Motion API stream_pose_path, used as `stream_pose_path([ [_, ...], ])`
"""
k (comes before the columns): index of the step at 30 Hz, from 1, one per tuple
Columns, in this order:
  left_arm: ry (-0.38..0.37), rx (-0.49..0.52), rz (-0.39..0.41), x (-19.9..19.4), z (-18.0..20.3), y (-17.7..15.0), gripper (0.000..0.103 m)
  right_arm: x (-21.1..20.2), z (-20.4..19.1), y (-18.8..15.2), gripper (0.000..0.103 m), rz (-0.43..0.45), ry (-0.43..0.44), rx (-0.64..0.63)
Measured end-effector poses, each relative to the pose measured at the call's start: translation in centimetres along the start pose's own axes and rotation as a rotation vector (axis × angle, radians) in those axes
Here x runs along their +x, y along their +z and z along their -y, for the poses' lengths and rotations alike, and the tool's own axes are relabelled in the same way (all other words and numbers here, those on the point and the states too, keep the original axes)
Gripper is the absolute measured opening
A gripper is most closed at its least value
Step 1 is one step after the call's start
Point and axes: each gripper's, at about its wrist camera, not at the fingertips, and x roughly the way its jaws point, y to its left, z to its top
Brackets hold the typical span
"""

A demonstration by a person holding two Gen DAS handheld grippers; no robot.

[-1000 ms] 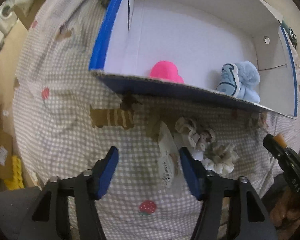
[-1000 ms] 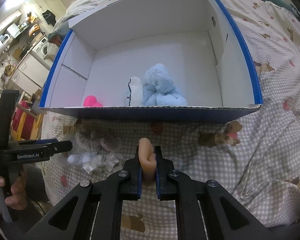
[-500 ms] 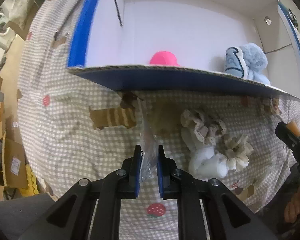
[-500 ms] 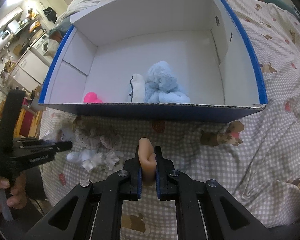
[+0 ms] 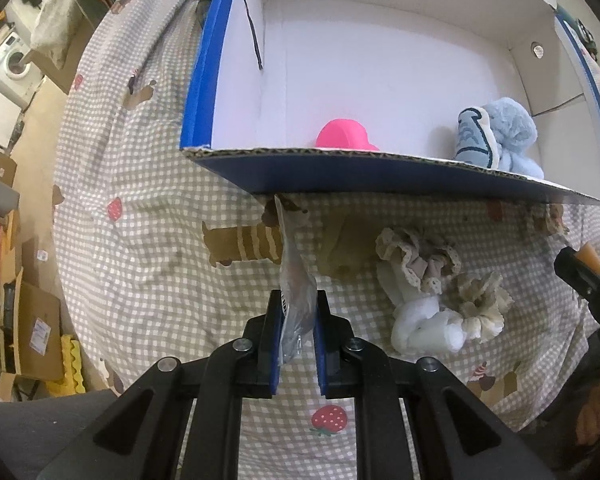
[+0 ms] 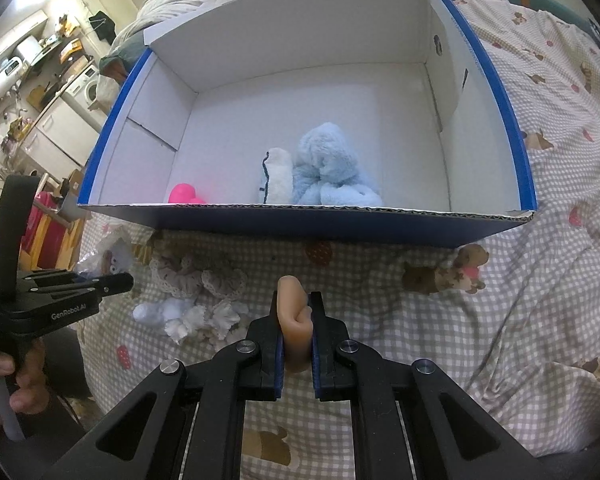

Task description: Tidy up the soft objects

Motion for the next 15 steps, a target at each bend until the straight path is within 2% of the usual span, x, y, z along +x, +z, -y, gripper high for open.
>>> stream_pose_path([
  [8,0.027,0.002,0.026,-1.5,-0.4,-0.3,0.012,-0.2,0.0,-0.1,0.011,0.007,-0.003,-0.003],
  [15,0.062,0.008,0.083,-2.7,0.0,-1.0,0.012,-0.5,-0.1,-0.3,0.011,0.015,0.001,0.0],
])
